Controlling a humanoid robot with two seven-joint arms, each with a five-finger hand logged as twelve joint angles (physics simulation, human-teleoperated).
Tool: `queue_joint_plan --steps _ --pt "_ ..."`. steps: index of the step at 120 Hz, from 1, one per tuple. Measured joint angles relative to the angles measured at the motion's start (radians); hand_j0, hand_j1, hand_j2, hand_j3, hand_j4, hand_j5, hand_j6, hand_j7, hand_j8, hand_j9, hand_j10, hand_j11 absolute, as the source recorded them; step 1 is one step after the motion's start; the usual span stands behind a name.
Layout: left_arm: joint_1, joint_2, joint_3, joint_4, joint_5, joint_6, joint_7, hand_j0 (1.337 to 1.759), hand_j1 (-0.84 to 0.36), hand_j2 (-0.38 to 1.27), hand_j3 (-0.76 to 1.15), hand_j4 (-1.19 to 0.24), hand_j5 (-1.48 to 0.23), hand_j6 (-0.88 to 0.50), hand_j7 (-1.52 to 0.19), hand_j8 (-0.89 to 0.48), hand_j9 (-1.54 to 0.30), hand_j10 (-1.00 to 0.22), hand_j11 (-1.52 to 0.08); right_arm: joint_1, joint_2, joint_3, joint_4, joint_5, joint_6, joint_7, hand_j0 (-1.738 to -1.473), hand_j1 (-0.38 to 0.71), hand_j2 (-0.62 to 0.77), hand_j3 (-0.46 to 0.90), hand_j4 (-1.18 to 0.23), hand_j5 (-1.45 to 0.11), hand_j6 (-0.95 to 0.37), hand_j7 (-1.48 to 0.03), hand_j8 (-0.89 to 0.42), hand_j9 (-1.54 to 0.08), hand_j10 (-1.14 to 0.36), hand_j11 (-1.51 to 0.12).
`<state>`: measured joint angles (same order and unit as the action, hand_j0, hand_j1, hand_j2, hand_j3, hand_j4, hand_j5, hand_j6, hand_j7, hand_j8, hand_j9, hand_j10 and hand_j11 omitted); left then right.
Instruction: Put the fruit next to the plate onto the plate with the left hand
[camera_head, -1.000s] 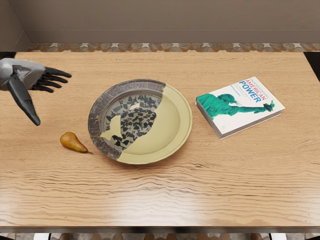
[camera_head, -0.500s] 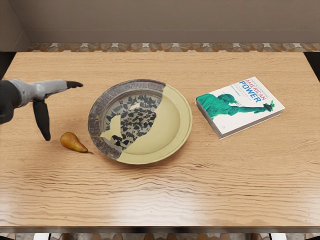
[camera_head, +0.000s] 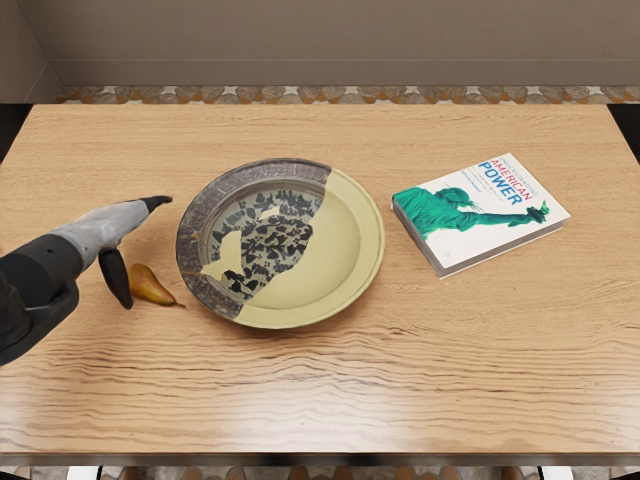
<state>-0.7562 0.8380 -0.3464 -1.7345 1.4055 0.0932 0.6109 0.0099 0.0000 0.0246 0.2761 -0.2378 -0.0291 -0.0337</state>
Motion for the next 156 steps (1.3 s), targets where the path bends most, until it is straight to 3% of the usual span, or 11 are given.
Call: queue_joint_plan --steps 76,109,156 --pt "0.038 -0.023 0.031 0.005 0.001 0.005 0.000 1.658 -0.21 0.10 0.00 -0.47 -0.61 -0.47 -0.61 -0.47 -0.61 -0.47 -0.61 -0.001 0.000 0.000 0.000 0.000 0.000 0.000 -1.658 -0.35 0.00 0.00 0.00 0.00 0.00 0.00 0.00 0.00 0.00 0.00" --pt "0.040 -0.019 0.032 0.006 -0.015 0.005 -0.001 1.656 -0.30 0.20 0.00 -0.58 -0.74 -0.58 -0.74 -0.54 -0.75 -0.53 -0.76 -0.001 0.000 0.000 0.000 0.000 0.000 0.000 -1.658 -0.35 0.00 0.00 0.00 0.00 0.00 0.00 0.00 0.00 0.00 0.00" --pt "0.026 -0.016 0.027 0.025 -0.067 0.003 0.000 1.656 -0.33 0.42 0.00 -0.70 -0.88 -0.70 -0.87 -0.58 -0.89 -0.63 -0.91 -0.002 0.000 0.000 0.000 0.000 0.000 0.000 -1.658 -0.35 0.00 0.00 0.00 0.00 0.00 0.00 0.00 0.00 0.00 0.00"
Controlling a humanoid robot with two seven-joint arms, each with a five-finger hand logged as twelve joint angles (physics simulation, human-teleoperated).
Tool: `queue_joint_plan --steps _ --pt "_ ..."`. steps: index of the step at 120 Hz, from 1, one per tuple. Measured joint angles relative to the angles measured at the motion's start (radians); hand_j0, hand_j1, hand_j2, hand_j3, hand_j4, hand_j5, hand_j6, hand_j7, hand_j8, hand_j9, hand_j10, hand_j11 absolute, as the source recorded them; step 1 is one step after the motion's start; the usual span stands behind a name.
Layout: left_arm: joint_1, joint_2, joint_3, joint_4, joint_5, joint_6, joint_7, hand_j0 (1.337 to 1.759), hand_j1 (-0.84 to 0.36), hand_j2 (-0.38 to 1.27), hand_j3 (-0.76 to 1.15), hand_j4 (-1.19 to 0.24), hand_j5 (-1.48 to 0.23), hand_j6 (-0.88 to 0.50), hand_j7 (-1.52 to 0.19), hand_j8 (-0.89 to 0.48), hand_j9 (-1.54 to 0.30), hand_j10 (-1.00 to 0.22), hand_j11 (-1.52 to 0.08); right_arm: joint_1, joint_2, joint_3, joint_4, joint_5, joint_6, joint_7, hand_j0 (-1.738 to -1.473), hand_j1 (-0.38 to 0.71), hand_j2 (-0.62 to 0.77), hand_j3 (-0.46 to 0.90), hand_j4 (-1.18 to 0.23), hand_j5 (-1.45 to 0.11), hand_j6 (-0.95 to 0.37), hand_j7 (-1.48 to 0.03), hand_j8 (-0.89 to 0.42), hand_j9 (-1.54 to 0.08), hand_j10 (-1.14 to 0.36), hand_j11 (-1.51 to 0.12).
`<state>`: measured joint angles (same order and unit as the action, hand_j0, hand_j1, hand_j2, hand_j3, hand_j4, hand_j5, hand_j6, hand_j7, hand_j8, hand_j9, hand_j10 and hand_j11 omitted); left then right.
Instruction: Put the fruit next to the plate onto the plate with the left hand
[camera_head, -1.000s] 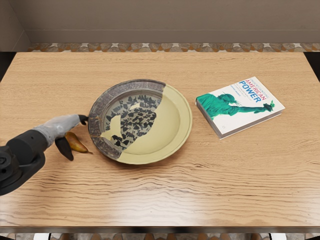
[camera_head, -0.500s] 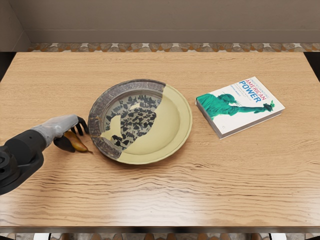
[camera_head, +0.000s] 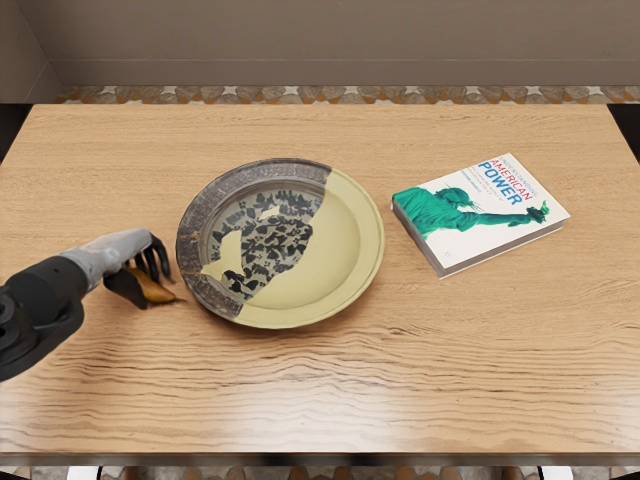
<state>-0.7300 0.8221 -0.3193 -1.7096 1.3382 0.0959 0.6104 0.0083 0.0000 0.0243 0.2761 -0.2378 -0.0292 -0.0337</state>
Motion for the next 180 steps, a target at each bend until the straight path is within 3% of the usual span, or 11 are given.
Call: queue_joint_plan --steps 22,39,50,70,94,142,180 --pt "-0.017 0.001 -0.012 0.050 -0.032 -0.001 0.000 1.656 -0.36 0.49 0.00 -0.72 -0.93 -0.67 -0.93 -0.56 -0.94 -0.61 -0.94 0.000 0.000 0.000 0.000 0.000 0.000 0.000 -1.658 -0.35 0.00 0.00 0.00 0.00 0.00 0.00 0.00 0.00 0.00 0.00" --pt "-0.075 0.009 -0.025 0.097 -0.110 -0.002 0.000 1.657 -0.41 0.63 0.00 -0.73 -0.95 -0.65 -0.96 -0.54 -0.95 -0.60 -0.95 0.000 0.000 0.000 0.000 0.000 0.000 0.000 -1.658 -0.35 0.00 0.00 0.00 0.00 0.00 0.00 0.00 0.00 0.00 0.00" --pt "-0.122 0.009 -0.028 0.129 -0.199 -0.002 0.000 1.657 -0.40 0.56 0.00 -0.73 -0.96 -0.65 -0.96 -0.53 -0.95 -0.58 -0.96 0.000 0.000 0.000 0.000 0.000 0.000 0.000 -1.658 -0.35 0.00 0.00 0.00 0.00 0.00 0.00 0.00 0.00 0.00 0.00" --pt "-0.177 0.044 -0.033 0.163 -0.350 -0.004 0.000 1.657 -0.41 0.59 0.00 -0.73 -0.96 -0.65 -0.96 -0.53 -0.95 -0.59 -0.96 0.000 0.000 0.000 0.000 0.000 0.000 0.000 -1.658 -0.35 0.00 0.00 0.00 0.00 0.00 0.00 0.00 0.00 0.00 0.00" --pt "-0.263 0.044 -0.034 0.173 -0.508 -0.022 0.000 1.657 -0.42 0.61 0.00 -0.72 -0.96 -0.65 -0.96 -0.54 -0.95 -0.59 -0.95 0.000 0.000 0.000 0.000 0.000 0.000 0.000 -1.658 -0.35 0.00 0.00 0.00 0.00 0.00 0.00 0.00 0.00 0.00 0.00" --pt "-0.397 0.017 -0.035 0.173 -0.616 -0.164 0.001 1.657 -0.43 0.66 0.00 -0.72 -0.94 -0.67 -0.95 -0.54 -0.94 -0.60 -0.94 0.000 0.000 0.000 0.000 0.000 0.000 0.000 -1.658 -0.35 0.00 0.00 0.00 0.00 0.00 0.00 0.00 0.00 0.00 0.00" --pt "-0.399 -0.114 -0.031 0.169 -0.628 -0.194 0.000 1.657 -0.42 0.64 0.00 -0.72 -0.95 -0.68 -0.94 -0.54 -0.94 -0.60 -0.95 0.000 0.000 0.000 0.000 0.000 0.000 0.000 -1.658 -0.35 0.00 0.00 0.00 0.00 0.00 0.00 0.00 0.00 0.00 0.00"
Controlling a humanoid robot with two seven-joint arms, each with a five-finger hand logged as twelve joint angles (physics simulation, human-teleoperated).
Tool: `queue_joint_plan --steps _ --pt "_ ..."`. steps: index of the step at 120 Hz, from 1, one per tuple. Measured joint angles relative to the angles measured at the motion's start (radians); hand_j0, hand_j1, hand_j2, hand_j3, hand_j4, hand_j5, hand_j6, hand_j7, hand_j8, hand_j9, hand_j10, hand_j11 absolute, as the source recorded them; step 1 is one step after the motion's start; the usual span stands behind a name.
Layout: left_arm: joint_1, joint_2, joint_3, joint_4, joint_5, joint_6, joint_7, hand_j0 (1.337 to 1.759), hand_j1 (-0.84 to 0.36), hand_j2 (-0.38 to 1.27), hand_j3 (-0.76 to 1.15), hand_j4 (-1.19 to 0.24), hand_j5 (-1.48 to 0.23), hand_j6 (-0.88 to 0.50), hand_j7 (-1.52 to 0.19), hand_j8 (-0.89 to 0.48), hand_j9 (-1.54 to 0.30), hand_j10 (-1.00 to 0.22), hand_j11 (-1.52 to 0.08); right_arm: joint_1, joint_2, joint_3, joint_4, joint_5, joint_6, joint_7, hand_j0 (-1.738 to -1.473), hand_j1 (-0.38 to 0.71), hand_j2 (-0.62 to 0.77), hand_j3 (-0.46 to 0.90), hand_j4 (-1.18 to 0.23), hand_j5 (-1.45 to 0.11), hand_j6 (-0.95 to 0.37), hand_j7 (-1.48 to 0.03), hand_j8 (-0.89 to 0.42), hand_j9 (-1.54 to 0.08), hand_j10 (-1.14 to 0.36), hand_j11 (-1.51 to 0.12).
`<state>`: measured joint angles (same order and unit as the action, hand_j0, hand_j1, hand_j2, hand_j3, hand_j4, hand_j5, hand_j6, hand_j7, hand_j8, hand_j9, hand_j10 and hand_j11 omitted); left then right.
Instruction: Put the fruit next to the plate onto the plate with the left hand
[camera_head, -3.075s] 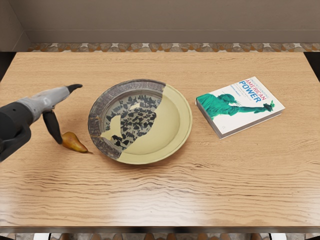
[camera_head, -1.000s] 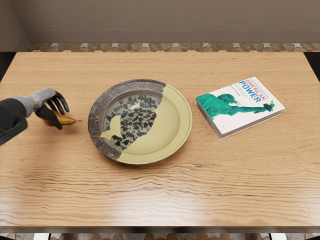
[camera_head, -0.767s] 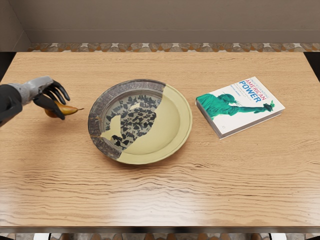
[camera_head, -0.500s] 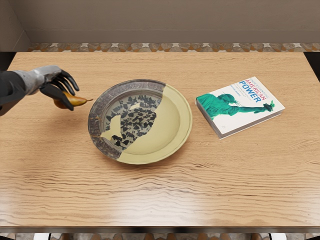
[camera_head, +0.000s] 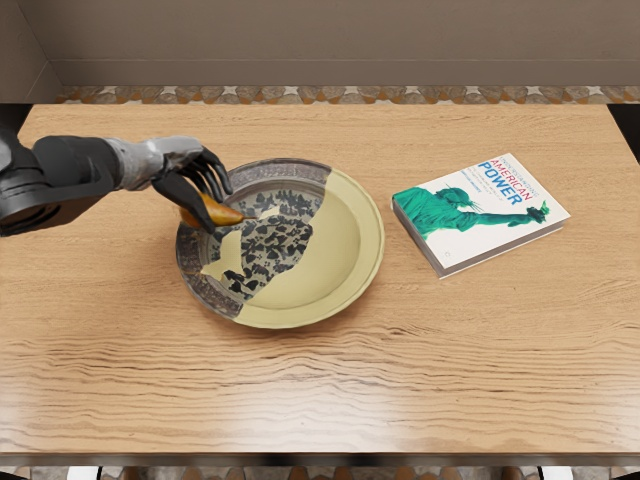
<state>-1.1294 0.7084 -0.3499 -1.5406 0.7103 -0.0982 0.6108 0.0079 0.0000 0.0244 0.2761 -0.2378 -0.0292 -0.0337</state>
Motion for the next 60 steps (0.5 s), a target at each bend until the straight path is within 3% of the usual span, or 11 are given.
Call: queue_joint_plan --steps 22,43,60 --pt "0.005 -0.051 0.005 -0.001 0.000 0.000 0.000 1.657 -0.40 0.61 0.00 -0.69 -0.92 -0.66 -0.92 -0.57 -0.91 -0.61 -0.92 0.000 0.000 0.000 0.000 0.000 0.000 0.000 -1.658 -0.35 0.00 0.00 0.00 0.00 0.00 0.00 0.00 0.00 0.00 0.00" --pt "-0.008 -0.060 -0.017 0.000 -0.033 -0.017 0.000 1.658 -0.01 0.27 0.00 -0.32 -0.43 -0.31 -0.43 -0.27 -0.42 -0.29 -0.43 0.000 0.000 0.000 0.000 0.000 0.000 0.000 -1.658 -0.35 0.00 0.00 0.00 0.00 0.00 0.00 0.00 0.00 0.00 0.00" --pt "0.004 0.059 -0.093 0.039 -0.325 -0.272 0.000 1.658 0.15 0.14 0.00 -0.18 -0.24 -0.18 -0.24 -0.16 -0.24 -0.16 -0.24 0.000 0.000 0.000 0.000 0.000 0.000 0.000 -1.658 -0.35 0.00 0.00 0.00 0.00 0.00 0.00 0.00 0.00 0.00 0.00"
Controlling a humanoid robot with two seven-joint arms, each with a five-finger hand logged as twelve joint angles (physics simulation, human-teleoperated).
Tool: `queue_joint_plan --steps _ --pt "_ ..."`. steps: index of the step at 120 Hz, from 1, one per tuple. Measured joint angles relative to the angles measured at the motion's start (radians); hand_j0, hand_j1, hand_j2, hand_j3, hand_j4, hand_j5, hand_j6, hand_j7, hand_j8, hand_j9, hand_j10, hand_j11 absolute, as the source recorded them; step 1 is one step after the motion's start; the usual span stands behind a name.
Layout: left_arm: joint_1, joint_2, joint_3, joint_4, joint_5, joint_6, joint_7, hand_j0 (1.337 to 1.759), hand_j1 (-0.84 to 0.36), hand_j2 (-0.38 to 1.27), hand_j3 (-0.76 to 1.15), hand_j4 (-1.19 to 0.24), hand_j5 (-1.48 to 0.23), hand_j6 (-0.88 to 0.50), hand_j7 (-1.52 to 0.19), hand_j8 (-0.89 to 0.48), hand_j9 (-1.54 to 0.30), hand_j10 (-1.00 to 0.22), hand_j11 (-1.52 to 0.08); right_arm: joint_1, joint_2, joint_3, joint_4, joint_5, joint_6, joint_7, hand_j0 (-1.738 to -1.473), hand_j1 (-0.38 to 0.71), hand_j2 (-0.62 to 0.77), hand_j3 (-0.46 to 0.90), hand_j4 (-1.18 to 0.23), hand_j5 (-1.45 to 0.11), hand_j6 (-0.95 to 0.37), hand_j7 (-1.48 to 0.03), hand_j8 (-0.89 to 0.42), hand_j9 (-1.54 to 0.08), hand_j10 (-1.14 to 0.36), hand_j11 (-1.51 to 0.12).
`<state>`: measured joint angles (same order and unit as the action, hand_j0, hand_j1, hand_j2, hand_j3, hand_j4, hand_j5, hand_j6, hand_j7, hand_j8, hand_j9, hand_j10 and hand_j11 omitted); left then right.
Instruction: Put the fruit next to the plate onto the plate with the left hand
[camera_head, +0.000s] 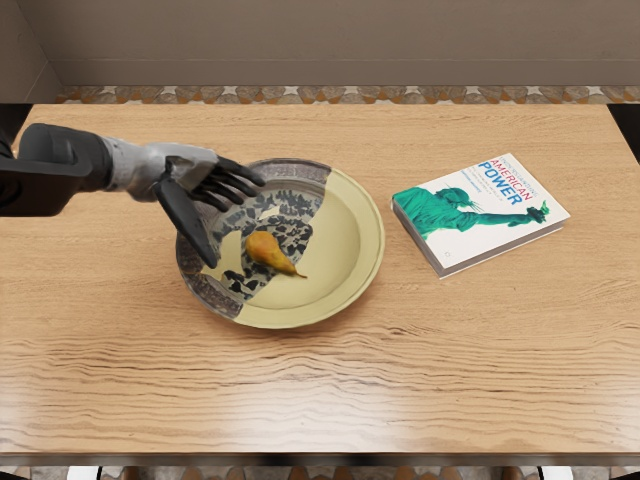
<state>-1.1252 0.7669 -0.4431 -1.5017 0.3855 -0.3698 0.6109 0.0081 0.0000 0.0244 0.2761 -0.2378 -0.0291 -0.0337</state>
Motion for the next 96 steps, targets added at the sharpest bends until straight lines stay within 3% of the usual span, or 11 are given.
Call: queue_joint_plan --steps 8,18,36,50,96 --pt "0.003 0.034 -0.022 0.049 -0.175 -0.114 0.000 1.658 0.19 0.10 0.00 -0.14 -0.18 -0.14 -0.18 -0.12 -0.18 -0.13 -0.18 0.000 0.000 0.000 0.000 0.000 0.000 0.000 -1.658 -0.35 0.00 0.00 0.00 0.00 0.00 0.00 0.00 0.00 0.00 0.00" --pt "0.023 0.066 -0.042 0.099 -0.291 -0.184 0.000 1.658 0.24 0.07 0.00 -0.10 -0.13 -0.10 -0.13 -0.09 -0.13 -0.09 -0.13 0.000 0.000 0.000 0.000 0.000 0.000 0.000 -1.658 -0.35 0.00 0.00 0.00 0.00 0.00 0.00 0.00 0.00 0.00 0.00" --pt "0.148 0.140 -0.055 0.148 -0.466 -0.228 0.000 1.658 0.28 0.04 0.00 -0.06 -0.08 -0.06 -0.08 -0.06 -0.08 -0.06 -0.08 0.000 0.000 0.000 0.000 0.000 0.000 0.000 -1.658 -0.35 0.00 0.00 0.00 0.00 0.00 0.00 0.00 0.00 0.00 0.00" --pt "0.170 0.188 -0.057 0.258 -0.609 -0.237 0.000 1.658 0.30 0.02 0.00 -0.04 -0.06 -0.04 -0.06 -0.04 -0.06 -0.04 -0.06 0.000 0.000 0.000 0.000 0.000 0.000 0.000 -1.658 -0.35 0.00 0.00 0.00 0.00 0.00 0.00 0.00 0.00 0.00 0.00" --pt "0.216 0.265 -0.056 0.407 -0.730 -0.242 0.000 1.658 0.32 0.01 0.00 -0.02 -0.03 -0.02 -0.03 -0.02 -0.03 -0.02 -0.03 0.000 0.000 0.000 0.000 0.000 0.000 0.000 -1.658 -0.35 0.00 0.00 0.00 0.00 0.00 0.00 0.00 0.00 0.00 0.00"
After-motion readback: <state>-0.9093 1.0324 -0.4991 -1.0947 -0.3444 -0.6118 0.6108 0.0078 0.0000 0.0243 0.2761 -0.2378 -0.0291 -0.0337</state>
